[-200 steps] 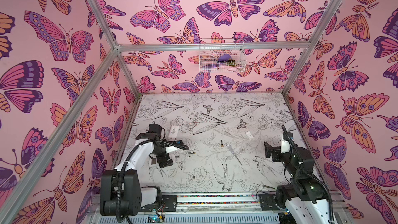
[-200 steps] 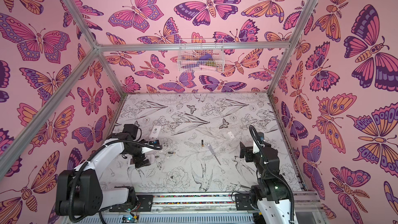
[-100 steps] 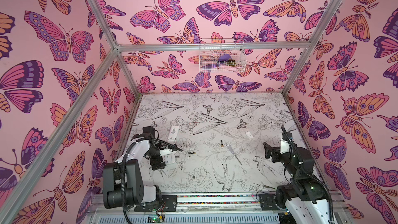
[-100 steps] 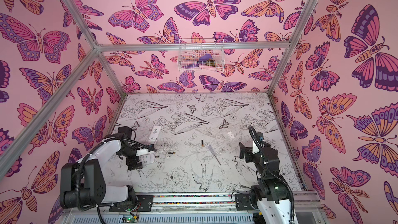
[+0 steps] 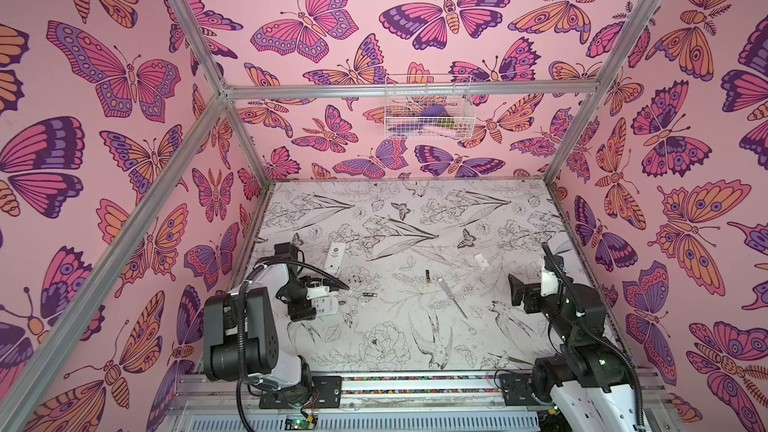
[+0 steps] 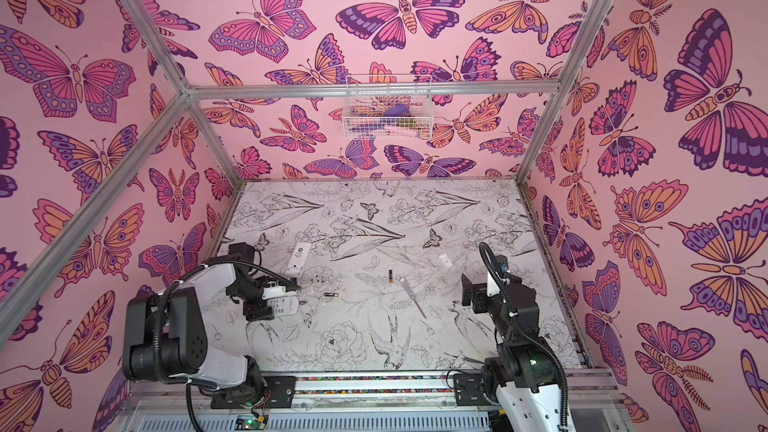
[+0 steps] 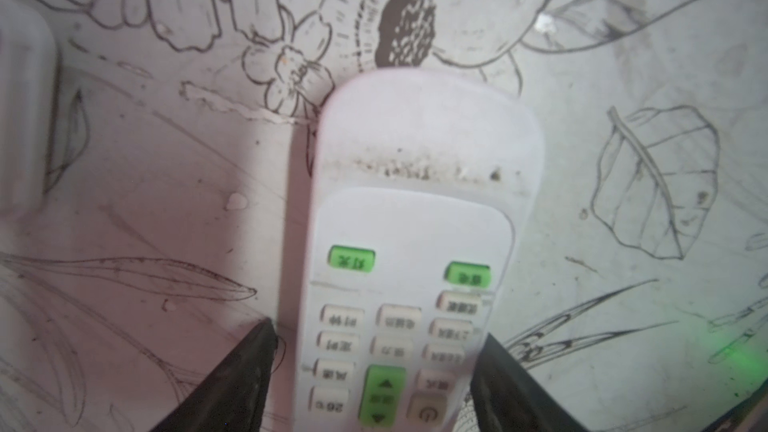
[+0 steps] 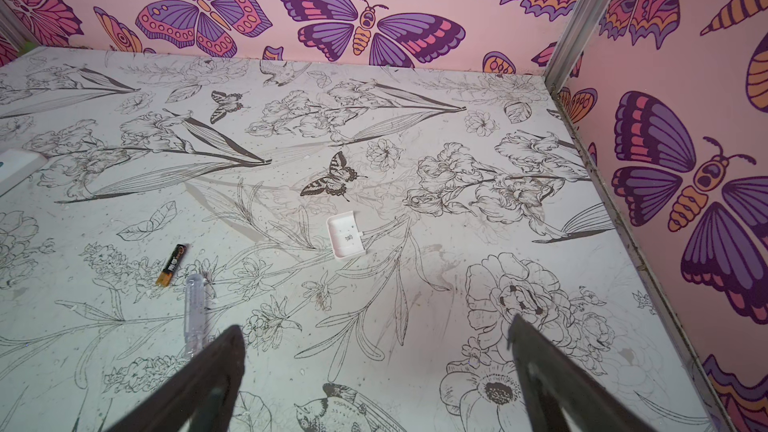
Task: Unload the batteries from the remote control
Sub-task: 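Set the emptied remote down and move the left gripper over the green-button remote, then lift the green-button remote with the left gripper while the right arm reaches over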
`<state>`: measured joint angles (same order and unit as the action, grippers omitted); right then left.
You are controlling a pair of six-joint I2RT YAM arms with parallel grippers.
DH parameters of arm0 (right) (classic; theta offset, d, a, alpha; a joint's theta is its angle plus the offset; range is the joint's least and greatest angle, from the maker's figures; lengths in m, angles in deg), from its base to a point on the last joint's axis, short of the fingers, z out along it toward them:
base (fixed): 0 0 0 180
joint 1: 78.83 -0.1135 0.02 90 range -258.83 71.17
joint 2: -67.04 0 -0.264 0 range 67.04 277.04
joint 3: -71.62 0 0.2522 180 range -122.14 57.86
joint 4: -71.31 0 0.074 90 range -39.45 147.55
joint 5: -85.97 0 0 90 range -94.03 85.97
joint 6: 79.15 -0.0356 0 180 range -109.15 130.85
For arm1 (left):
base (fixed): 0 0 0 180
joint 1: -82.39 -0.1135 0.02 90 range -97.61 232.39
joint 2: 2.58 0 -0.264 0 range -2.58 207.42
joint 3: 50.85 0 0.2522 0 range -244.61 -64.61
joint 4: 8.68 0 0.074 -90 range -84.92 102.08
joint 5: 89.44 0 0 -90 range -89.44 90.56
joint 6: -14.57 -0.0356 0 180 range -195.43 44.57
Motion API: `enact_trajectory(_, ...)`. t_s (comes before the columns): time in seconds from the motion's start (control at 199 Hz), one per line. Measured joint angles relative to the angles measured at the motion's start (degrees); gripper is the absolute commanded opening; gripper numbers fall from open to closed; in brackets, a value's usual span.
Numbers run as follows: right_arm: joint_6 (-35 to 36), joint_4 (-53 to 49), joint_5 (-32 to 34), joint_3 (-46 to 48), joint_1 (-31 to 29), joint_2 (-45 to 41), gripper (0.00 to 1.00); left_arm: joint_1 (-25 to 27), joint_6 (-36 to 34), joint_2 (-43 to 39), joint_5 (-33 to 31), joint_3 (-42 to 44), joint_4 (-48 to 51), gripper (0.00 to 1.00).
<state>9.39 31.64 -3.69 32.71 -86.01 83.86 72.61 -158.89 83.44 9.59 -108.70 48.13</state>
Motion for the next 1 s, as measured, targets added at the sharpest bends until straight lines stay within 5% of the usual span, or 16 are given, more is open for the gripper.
enact_trajectory(0.461, 1.4, 0.0, -1.4, 0.1, 0.0, 0.0, 0.99, 1.3, 1.6, -0.4, 2.9, -1.6, 0.6, 0.49)
enact_trajectory(1.003, 19.0, 4.6, -6.4, -0.1, -5.6, 4.0, 1.00, 16.6, 26.5, -6.1, 14.1, -15.5, 2.3, 0.46)
